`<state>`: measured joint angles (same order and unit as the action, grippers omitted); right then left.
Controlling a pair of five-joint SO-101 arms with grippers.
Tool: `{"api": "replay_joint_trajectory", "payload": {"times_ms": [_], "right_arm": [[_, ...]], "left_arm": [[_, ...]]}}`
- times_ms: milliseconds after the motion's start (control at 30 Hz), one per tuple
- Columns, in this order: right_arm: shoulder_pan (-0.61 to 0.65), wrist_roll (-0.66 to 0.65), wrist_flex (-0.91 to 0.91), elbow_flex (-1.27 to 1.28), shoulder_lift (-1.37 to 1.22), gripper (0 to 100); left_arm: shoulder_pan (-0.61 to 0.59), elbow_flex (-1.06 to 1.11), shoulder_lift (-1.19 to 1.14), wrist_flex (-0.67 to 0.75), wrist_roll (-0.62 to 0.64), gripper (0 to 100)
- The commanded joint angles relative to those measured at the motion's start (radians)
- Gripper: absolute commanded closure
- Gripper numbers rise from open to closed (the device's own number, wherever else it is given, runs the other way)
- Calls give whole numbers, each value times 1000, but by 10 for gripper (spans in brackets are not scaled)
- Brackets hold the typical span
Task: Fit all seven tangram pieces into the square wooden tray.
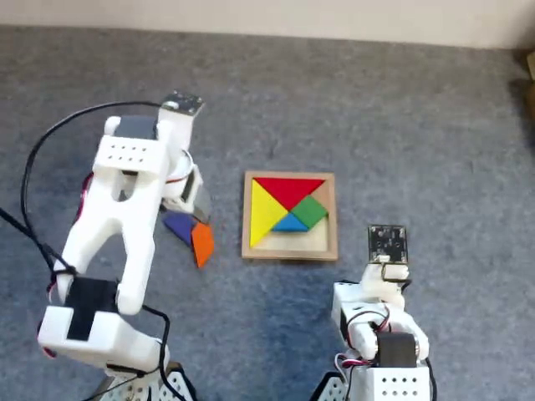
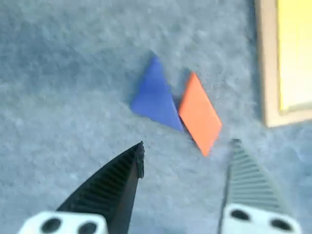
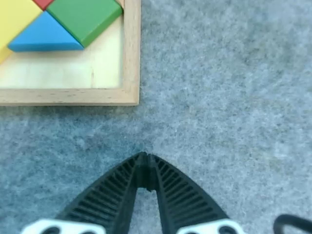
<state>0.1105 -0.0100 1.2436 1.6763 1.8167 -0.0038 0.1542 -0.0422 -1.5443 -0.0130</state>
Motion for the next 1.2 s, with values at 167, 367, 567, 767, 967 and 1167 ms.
{"api": "replay_joint_trajectory", "payload": {"times_ms": [167,367,567,767,967,1167], "right_arm": [[-10,3,7,137,15,994],[-10,3,7,137,15,994],[-10,3,7,137,15,994],[-10,3,7,137,15,994],[-10,3,7,137,15,994],[-10,3,7,137,15,994]], "left_arm": [[77,200,59,126,279,698],[87,352,59,316,311,698],[120,484,58,460,308,699],[136,513,58,520,304,803],[133,513,62,532,302,871],[134,506,70,531,199,913]]}}
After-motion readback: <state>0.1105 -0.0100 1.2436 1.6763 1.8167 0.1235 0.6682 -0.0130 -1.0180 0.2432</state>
